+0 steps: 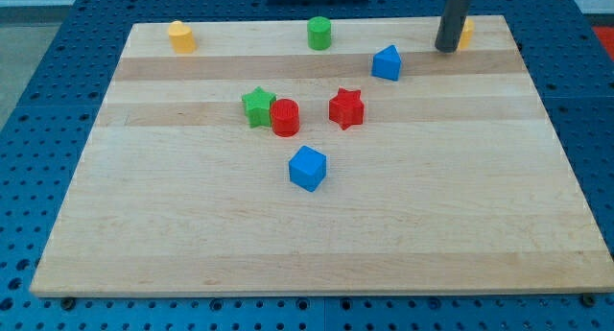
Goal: Slightly push the yellow hexagon to the top right
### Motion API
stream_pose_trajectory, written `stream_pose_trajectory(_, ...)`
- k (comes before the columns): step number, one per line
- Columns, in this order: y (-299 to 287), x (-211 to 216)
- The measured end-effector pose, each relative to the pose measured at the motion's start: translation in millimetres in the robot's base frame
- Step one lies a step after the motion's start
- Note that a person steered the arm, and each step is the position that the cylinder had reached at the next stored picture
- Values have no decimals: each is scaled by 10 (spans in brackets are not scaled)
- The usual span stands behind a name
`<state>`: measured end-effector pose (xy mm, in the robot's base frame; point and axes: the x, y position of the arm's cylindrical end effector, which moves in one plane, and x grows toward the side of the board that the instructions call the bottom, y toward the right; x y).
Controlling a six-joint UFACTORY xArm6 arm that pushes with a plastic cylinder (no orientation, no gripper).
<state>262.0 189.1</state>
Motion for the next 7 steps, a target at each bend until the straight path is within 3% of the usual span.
stream_pose_trajectory(2, -374, -55)
stream_pose_trajectory(4, -297, -343)
stream_pose_trajectory(7, -149, -413)
